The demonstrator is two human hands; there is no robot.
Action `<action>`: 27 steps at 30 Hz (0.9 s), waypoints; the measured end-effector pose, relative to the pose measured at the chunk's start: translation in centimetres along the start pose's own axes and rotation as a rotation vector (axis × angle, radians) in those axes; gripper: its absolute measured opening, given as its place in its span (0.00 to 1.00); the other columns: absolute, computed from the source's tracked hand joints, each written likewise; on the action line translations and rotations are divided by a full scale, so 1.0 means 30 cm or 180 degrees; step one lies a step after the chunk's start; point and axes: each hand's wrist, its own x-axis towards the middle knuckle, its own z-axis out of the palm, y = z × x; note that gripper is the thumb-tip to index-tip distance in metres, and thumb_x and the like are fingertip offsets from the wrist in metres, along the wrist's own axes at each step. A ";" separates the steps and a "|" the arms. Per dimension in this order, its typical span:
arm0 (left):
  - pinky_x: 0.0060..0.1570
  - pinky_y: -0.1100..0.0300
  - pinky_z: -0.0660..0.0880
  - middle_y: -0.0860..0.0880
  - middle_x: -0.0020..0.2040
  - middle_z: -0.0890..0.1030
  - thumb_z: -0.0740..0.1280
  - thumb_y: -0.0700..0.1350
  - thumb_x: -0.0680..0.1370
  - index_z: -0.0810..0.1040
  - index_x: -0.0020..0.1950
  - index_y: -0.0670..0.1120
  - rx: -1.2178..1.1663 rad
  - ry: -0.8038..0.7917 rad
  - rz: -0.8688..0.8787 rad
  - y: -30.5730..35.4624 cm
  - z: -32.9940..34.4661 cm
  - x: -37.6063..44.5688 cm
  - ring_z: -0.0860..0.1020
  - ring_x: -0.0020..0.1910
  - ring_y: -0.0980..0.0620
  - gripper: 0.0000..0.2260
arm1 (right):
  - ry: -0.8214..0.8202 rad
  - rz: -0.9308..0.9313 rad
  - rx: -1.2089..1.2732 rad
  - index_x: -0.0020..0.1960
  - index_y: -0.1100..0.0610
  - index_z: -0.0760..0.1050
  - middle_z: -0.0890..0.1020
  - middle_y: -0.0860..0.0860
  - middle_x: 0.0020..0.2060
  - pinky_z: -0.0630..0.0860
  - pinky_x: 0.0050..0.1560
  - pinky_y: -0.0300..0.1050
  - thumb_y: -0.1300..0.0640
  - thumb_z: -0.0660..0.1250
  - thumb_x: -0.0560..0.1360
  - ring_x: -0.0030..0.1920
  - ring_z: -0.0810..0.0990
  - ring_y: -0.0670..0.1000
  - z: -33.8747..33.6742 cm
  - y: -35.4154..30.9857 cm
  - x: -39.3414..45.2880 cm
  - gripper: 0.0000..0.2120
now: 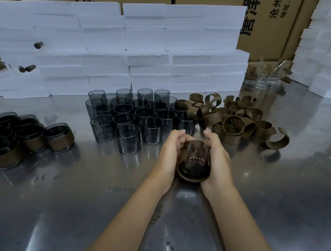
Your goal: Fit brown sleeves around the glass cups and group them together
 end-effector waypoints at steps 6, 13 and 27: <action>0.29 0.62 0.67 0.52 0.24 0.65 0.60 0.50 0.84 0.66 0.24 0.50 0.0045 0.0622 0.0194 -0.011 0.005 0.007 0.66 0.24 0.55 0.26 | -0.0122 -0.0011 -0.0505 0.40 0.55 0.79 0.83 0.55 0.34 0.79 0.34 0.41 0.48 0.73 0.74 0.35 0.83 0.54 0.006 0.017 -0.003 0.11; 0.25 0.65 0.66 0.54 0.24 0.63 0.65 0.53 0.82 0.62 0.27 0.49 -0.0074 0.0586 0.0000 -0.015 0.005 0.000 0.64 0.22 0.57 0.25 | -0.0210 0.0073 -0.0562 0.43 0.57 0.78 0.80 0.58 0.35 0.80 0.33 0.44 0.48 0.75 0.73 0.35 0.81 0.57 0.008 0.011 -0.013 0.13; 0.61 0.52 0.77 0.49 0.53 0.84 0.73 0.66 0.68 0.82 0.51 0.53 0.0408 -0.0266 0.0001 -0.027 0.000 0.020 0.83 0.53 0.51 0.20 | 0.0804 -0.0993 -0.0420 0.25 0.55 0.75 0.77 0.45 0.23 0.74 0.32 0.36 0.41 0.65 0.81 0.26 0.77 0.43 -0.017 -0.018 0.024 0.30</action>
